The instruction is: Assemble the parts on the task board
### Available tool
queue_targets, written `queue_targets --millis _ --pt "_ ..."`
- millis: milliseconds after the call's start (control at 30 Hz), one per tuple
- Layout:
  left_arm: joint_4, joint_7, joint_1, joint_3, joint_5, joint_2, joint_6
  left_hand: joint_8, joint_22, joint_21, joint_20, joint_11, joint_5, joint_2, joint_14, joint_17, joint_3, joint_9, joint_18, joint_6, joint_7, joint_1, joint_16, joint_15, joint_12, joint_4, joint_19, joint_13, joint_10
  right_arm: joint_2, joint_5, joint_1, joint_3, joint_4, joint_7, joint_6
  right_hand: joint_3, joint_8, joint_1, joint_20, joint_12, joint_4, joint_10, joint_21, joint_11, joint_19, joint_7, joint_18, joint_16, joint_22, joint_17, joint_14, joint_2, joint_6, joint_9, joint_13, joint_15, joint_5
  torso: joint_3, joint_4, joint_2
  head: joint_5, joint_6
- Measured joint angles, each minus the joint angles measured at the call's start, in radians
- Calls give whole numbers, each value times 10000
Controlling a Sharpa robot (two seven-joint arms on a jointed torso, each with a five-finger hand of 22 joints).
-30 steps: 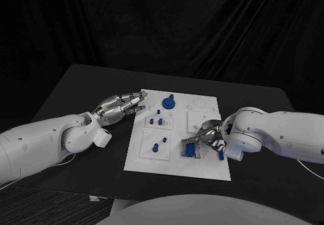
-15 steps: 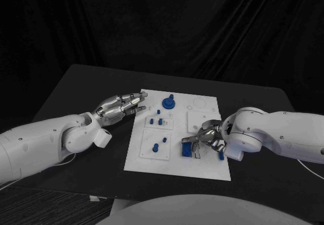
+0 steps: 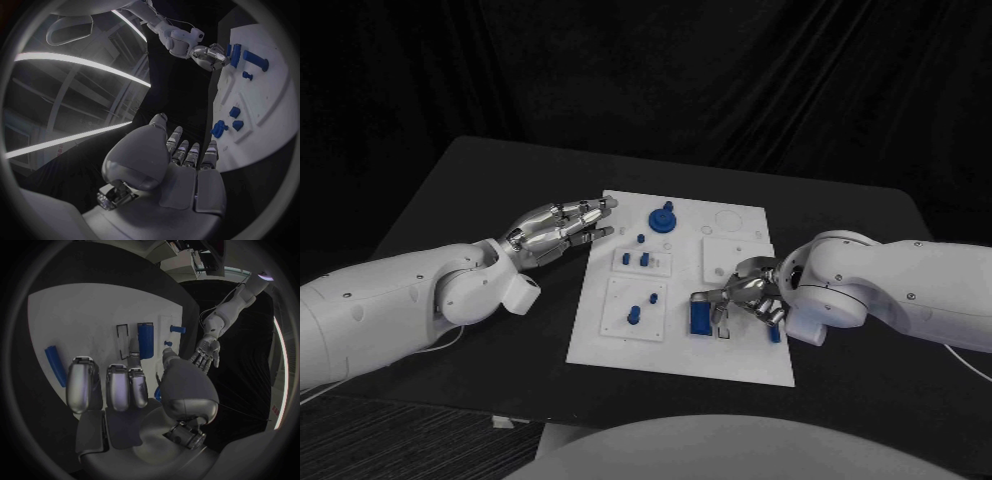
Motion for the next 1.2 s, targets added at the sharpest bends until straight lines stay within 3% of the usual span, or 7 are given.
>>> queue_targets --millis 200,300,367,433,567,867,1200 --pt "-3 -11 -5 0 0 -8 12 0 17 0 38 0 0 0 -36 -1 0 0 0 0 0 0 0 36 0 0 38 0 0 -515 -127 107 -26 296 218 -78 -58 271 244 0 0 -120 0 60 0 0 12 -1 110 0 -1 0 220 100 176 -1 0 218 -3 3 1 23 0" --pt "-12 -16 -6 0 0 -14 18 0 30 0 38 0 0 0 -36 -1 0 0 0 0 0 0 0 36 0 0 38 0 0 -706 -302 281 -16 520 559 -156 -111 884 1035 0 0 -570 0 235 0 0 -89 -1 161 0 -1 0 362 29 727 -1 0 716 -3 3 1 24 0" --pt "-23 -19 -8 0 0 -15 21 0 30 0 38 0 0 0 -36 -1 0 0 0 0 0 0 0 36 0 0 38 0 0 -782 -607 356 -8 673 879 -208 -206 1538 1405 -1 0 -828 -14 328 -35 0 -164 -1 227 0 -1 19 378 -122 1357 -2 -20 738 -3 2 1 10 0" --pt "-26 -21 -11 0 0 -15 25 0 30 0 38 0 0 0 -33 -1 0 0 0 0 0 0 0 38 0 0 38 0 0 -799 -1026 380 -8 776 1145 -243 -448 3033 1747 -132 0 -1030 -6 380 -213 16 -277 0 229 0 -1 19 444 -756 3008 -2 -170 738 -3 2 0 -11 0" --pt "-30 -23 -14 0 0 -15 37 0 30 0 38 0 0 0 1 0 0 0 0 0 0 0 0 72 0 0 38 0 0 -732 -2220 389 -14 893 1631 -267 -735 4792 2219 -165 0 -1169 2 380 -290 23 -452 -2 229 0 -2 10 447 -1486 5045 -2 -249 490 -2 2 -1 -46 0" --pt "-19 -27 -35 0 0 -35 68 0 29 0 38 0 0 0 1 2 29 1 0 0 0 0 0 71 0 29 38 0 0 -395 -4639 100 -14 787 2185 -233 -891 7696 2618 -289 0 -1009 -12 380 -459 0 -645 -1 228 8 -2 33 206 -730 7786 -3 -363 189 -3 -12 4 -1 0" --pt "-8 -36 -48 0 0 -77 86 0 29 0 37 0 0 0 0 5 28 0 0 0 0 0 0 71 0 28 37 0 0 -132 -5639 -219 -18 595 2282 4 -864 8770 2698 -332 0 -750 3 380 -506 30 -718 -1 228 6 -3 -1 -23 -62 8109 -4 -396 9 -1 1 13 -45 0"
